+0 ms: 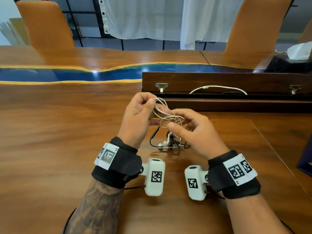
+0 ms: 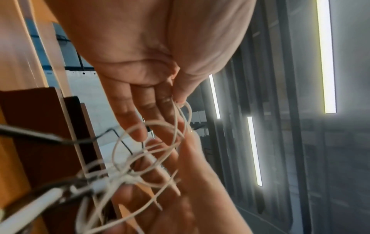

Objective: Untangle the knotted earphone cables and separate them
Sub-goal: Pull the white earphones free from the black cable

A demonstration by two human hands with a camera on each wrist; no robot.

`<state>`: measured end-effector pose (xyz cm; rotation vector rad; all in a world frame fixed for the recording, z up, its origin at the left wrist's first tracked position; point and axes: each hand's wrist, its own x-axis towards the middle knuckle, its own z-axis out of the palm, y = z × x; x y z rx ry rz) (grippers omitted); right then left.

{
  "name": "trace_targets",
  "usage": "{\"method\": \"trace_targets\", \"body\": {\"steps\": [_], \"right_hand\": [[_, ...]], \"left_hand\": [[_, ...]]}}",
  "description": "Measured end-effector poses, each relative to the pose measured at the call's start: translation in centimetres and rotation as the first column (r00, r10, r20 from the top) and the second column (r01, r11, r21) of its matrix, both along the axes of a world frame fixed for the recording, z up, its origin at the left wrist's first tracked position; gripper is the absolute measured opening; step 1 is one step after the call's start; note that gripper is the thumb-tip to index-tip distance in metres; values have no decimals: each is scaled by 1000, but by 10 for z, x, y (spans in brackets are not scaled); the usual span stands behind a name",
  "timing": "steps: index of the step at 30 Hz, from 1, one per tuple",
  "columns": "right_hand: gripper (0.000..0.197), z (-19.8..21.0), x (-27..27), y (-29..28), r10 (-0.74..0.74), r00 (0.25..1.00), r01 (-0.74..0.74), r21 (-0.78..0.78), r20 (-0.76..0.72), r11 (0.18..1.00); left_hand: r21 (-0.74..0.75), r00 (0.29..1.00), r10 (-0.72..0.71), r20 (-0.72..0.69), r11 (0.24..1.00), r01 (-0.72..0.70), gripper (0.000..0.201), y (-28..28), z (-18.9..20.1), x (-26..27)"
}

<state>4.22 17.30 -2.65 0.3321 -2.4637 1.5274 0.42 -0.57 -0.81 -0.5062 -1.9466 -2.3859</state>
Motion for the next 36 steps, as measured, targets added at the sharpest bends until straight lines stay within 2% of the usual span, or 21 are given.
{"method": "trace_targets", "body": {"steps": [3, 5, 8, 12, 15, 16, 18, 20, 21, 24, 27, 29, 30, 31, 32, 34, 36], "right_hand": [[11, -1, -1, -5, -5, 999, 6, 12, -35, 1000], [13, 0, -2, -2, -32, 999, 30, -42, -41, 999], [16, 2, -3, 3, -55, 998, 48, -179, -36, 983], [16, 1, -7, 6, -167, 986, 146, -339, -32, 929], [15, 0, -7, 2, -223, 975, 209, -393, 10, 895], [16, 1, -7, 2, -229, 973, 219, -423, 28, 879], [19, 5, -7, 8, -214, 972, 230, -555, 95, 800], [21, 9, -7, 18, -188, 968, 251, -661, 167, 707], [22, 10, -8, 21, -179, 965, 261, -675, 189, 690], [20, 5, -9, 20, -225, 955, 298, -615, 196, 730], [14, 4, -10, 16, -280, 943, 332, -576, 180, 747], [12, 5, -10, 17, -300, 935, 352, -569, 187, 743], [13, 6, -9, 18, -295, 935, 353, -576, 195, 737], [15, 6, -8, 18, -283, 937, 350, -592, 206, 726], [18, 7, -7, 19, -271, 937, 348, -613, 220, 709], [20, 9, -6, 20, -272, 933, 359, -646, 235, 674], [17, 11, -6, 24, -324, 920, 386, -660, 221, 645]], "left_hand": [[-30, 999, -16, -36, 999, 14, 11, 3, -3, 0], [-76, 997, 16, -73, 997, -22, 10, 4, -5, -2], [-221, 984, 70, -164, 970, -106, 4, 1, -4, -1], [-389, 986, -10, -166, 919, -56, 26, -2, -6, -2], [-508, 987, -85, -136, 862, 4, 33, -4, -8, -2], [-571, 985, -93, -147, 821, -8, 33, -6, -9, -3], [-669, 976, -39, -215, 733, -118, 21, -12, -13, -7], [-638, 959, 96, -266, 729, -250, 11, -18, -16, -15], [-594, 946, 164, -278, 745, -304, 12, -19, -18, -18], [-440, 933, 283, -222, 825, -355, 17, -16, -17, -19], [-171, 977, 215, 6, 962, -211, 19, -14, -9, -16], [80, 987, 86, 137, 992, -98, 18, -14, -5, -14], [148, 985, 54, 166, 986, -78, 17, -14, -4, -14], [155, 984, 59, 166, 984, -85, 17, -14, -4, -14], [101, 985, 103, 140, 988, -117, 16, -14, -5, -14], [-141, 971, 237, 19, 962, -232, 13, -17, -8, -15], [-338, 946, 300, -125, 883, -324, 9, -20, -12, -16]]}}
